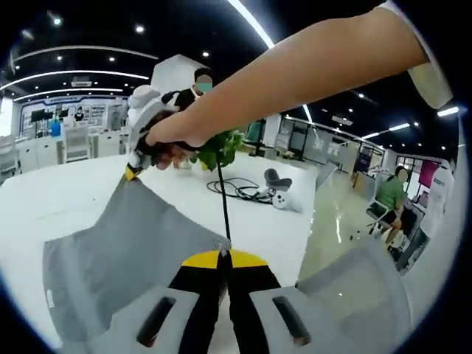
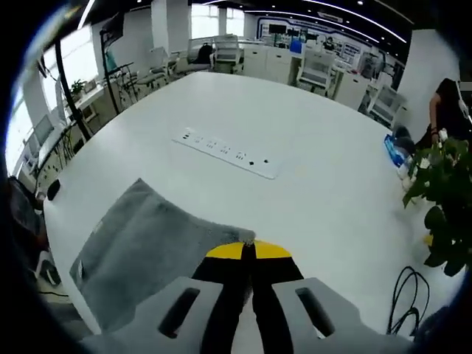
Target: Fold the towel on the table until its edges align and the towel forms a compact rectangular stack.
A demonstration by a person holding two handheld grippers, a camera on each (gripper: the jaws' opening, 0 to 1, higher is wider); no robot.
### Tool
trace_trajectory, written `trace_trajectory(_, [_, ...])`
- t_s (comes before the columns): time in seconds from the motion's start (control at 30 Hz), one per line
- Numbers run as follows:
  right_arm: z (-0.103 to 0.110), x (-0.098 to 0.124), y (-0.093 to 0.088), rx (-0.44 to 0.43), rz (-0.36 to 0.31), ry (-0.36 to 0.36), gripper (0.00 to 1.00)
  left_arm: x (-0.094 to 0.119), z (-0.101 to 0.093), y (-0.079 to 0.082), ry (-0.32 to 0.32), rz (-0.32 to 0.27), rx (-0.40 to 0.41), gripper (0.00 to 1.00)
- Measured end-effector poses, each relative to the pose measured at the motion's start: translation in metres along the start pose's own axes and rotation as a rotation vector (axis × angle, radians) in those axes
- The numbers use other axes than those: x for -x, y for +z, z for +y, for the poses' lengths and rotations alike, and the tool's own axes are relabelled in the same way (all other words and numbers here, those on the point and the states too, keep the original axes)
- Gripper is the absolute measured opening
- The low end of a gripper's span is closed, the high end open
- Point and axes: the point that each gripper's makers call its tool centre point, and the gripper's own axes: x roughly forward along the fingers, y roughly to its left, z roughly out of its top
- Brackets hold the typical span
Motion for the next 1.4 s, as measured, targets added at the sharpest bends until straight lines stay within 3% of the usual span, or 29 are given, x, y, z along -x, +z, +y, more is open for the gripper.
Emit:
trace_trajectory(0.27, [0.038, 0.002, 0.028, -0.029, -0.009, -0.008, 0.0, 0.045, 0.031, -0.007, 0.1, -0.045, 0.045, 0.02])
trace_trajectory(0.43, [0.057, -0.014, 0.045, -0.048, -0.024, 0.005, 0.0, 0.067, 0.05, -0.017, 0.155, -0.059, 0.075, 0.02])
trace_trajectory(0.6, [0.075, -0.021, 0.055, -0.142, -0.045, 0.031, 0.0, 0.087, 0.066, -0.027, 0.21, -0.074, 0.109, 0.02])
trace_trajectory(0.93, [0.11, -0.034, 0.063, -0.245, -0.063, 0.085, 0.0, 0.108, 0.085, -0.044, 0.267, -0.07, 0.129, 0.02])
trace_trajectory(1.4, [0.166, -0.068, 0.073, -0.183, -0.063, 0.13, 0.0, 0.126, 0.103, -0.069, 0.326, -0.051, 0.171, 0.02])
